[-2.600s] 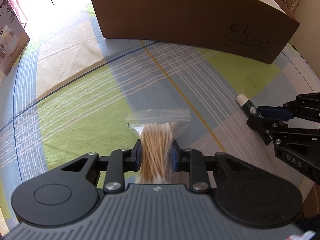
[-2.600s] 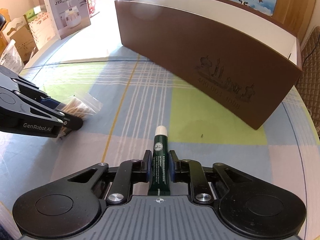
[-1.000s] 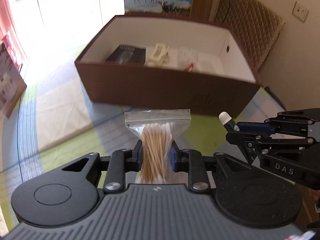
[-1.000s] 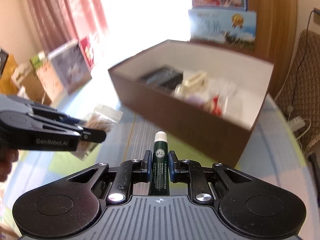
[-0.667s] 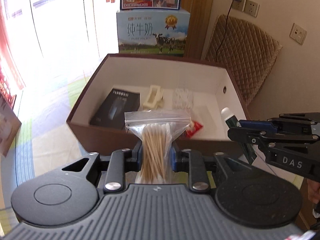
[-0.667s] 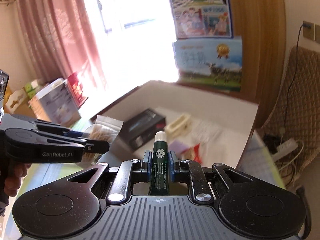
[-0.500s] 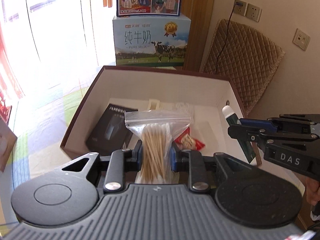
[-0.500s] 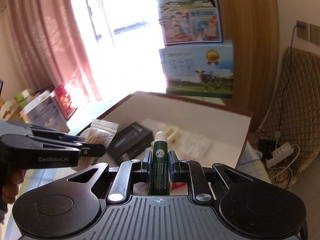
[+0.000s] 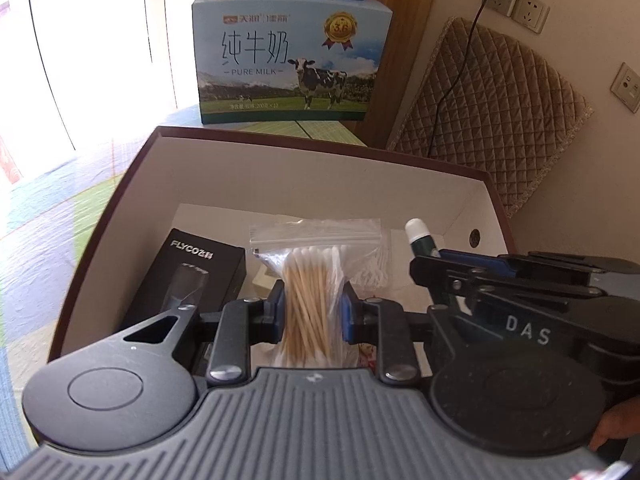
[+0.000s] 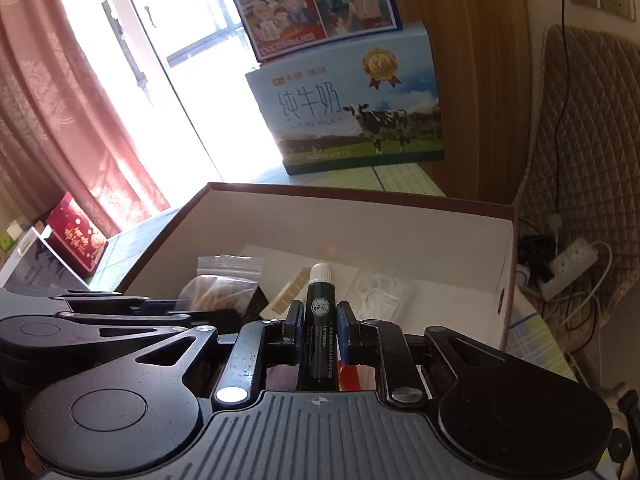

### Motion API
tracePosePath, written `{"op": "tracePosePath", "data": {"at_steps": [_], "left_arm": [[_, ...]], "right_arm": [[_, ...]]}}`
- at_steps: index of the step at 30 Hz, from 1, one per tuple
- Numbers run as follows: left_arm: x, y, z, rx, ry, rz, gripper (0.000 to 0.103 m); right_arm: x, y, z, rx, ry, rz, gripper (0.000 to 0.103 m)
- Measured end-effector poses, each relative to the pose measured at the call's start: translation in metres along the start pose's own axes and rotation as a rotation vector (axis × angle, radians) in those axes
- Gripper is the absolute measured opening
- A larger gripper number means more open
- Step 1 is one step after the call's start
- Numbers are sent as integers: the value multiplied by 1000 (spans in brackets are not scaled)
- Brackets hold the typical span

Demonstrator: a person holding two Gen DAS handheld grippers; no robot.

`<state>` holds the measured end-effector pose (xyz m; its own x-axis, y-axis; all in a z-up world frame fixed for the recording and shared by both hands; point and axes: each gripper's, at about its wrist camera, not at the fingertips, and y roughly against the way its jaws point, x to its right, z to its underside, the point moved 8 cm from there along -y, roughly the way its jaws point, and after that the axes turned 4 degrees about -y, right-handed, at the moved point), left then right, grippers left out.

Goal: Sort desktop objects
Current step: 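Lower both tools into the brown box and open them to release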

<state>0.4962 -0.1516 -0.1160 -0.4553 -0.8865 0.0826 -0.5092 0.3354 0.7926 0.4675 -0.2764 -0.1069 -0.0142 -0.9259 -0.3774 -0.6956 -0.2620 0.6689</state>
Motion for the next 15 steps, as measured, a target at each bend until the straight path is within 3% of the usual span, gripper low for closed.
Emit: {"op": "tracePosePath", "data": {"at_steps": [15], "left_arm": [[-9,-74,-7,-118,71,55,22]], "right_arm": [[26,-48,-8,-84,-81,55,14]]}}
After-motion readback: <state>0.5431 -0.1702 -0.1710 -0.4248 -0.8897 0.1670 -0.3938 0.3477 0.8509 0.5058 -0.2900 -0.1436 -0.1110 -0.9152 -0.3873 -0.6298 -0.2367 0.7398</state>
